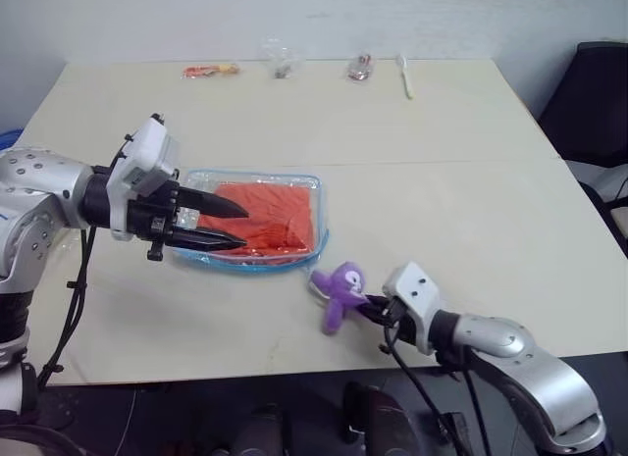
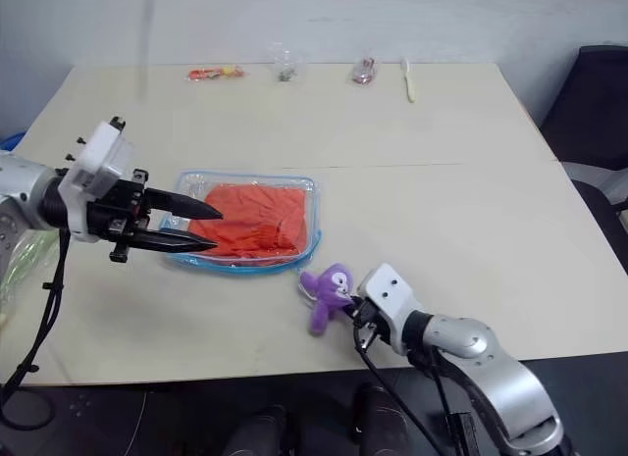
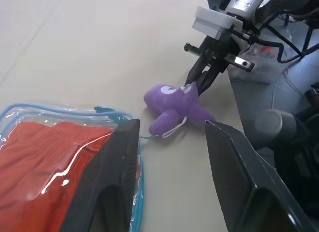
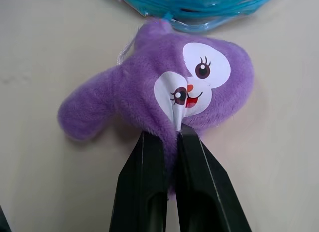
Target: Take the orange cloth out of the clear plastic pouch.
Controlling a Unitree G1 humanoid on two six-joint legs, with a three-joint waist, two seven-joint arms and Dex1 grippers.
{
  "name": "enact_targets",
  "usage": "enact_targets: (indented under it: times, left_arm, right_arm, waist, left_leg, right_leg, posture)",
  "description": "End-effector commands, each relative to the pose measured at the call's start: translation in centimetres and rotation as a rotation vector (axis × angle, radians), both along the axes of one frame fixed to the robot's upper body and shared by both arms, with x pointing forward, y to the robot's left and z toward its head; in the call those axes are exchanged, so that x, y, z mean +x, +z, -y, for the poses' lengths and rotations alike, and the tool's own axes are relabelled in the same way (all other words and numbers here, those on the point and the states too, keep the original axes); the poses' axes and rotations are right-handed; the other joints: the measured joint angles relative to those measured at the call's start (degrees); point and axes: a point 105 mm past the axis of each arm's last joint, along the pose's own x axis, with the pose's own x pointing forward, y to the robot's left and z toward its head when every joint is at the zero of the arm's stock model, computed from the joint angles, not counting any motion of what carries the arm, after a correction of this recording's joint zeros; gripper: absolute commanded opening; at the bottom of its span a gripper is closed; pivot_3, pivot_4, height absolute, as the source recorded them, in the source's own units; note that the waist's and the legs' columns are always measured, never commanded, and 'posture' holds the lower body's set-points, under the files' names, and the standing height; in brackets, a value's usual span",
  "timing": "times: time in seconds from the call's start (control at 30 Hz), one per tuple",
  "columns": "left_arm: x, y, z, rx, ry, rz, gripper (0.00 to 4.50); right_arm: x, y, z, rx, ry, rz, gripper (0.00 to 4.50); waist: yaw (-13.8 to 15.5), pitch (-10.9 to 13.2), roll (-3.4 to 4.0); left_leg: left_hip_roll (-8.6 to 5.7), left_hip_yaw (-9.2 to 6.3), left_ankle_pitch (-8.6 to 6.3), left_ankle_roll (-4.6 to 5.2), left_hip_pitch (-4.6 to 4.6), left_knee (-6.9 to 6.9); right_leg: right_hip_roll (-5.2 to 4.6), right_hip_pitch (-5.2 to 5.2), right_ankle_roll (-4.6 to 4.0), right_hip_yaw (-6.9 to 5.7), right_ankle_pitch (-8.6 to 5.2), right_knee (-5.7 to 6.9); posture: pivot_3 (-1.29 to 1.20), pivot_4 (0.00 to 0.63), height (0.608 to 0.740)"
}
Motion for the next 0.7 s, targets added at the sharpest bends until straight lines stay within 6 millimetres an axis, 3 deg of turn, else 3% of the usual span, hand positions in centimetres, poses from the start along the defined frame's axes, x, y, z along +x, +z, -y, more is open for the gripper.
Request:
enact_targets:
  times: [0.03,0.27,0.37,0.47,0.7]
  left_arm:
    - [-0.2,0.7,-0.1,0.029,-0.028,0.044,2.2]
    - [-0.4,0.2,-0.4,0.054,-0.034,0.053,2.2]
    - [-0.5,0.1,-0.5,0.058,-0.036,0.056,2.2]
    - [-0.5,0.1,-0.4,0.06,-0.034,0.059,2.2]
    - [-0.7,-0.3,-0.5,0.06,-0.015,0.066,2.2]
  right_arm:
    - [-1.0,-0.2,-1.9,0.067,0.076,-0.069,0.01]
    - [-2.9,-0.1,-4.6,0.178,0.282,-0.198,0.01]
    - [-2.7,0.1,-5.7,0.182,0.357,-0.213,0.01]
    - [-2.5,-0.3,-6.2,0.175,0.391,-0.258,0.83]
    - [-1.6,-0.4,-5.5,0.134,0.354,-0.217,3.36]
  waist:
    - [-0.06,0.0,0.0]
    - [-0.09,0.0,0.0]
    - [-0.1,0.0,0.0]
    - [-0.06,0.0,0.0]
    - [-0.06,0.0,0.0]
  left_leg:
    - [0.0,0.0,0.0,0.0,0.0,0.0]
    - [0.0,0.0,0.0,0.0,0.01,-0.02]
    - [-0.01,0.0,0.0,0.0,0.01,-0.01]
    - [-0.01,-0.01,0.0,0.0,0.0,-0.01]
    - [0.0,-0.02,0.0,0.0,-0.01,-0.02]
  right_leg:
    - [0.0,0.0,-0.01,0.0,0.0,-0.01]
    - [0.01,0.0,-0.01,-0.01,-0.01,-0.02]
    - [0.01,0.0,-0.02,0.0,-0.01,-0.01]
    - [0.0,0.0,-0.02,-0.02,-0.01,-0.01]
    - [-0.01,0.0,-0.02,-0.03,-0.01,-0.02]
  posture:
    - [0.0,0.15,0.74]
    - [0.0,0.15,0.74]
    - [0.0,0.15,0.74]
    - [0.0,0.15,0.74]
    - [0.0,0.15,0.74]
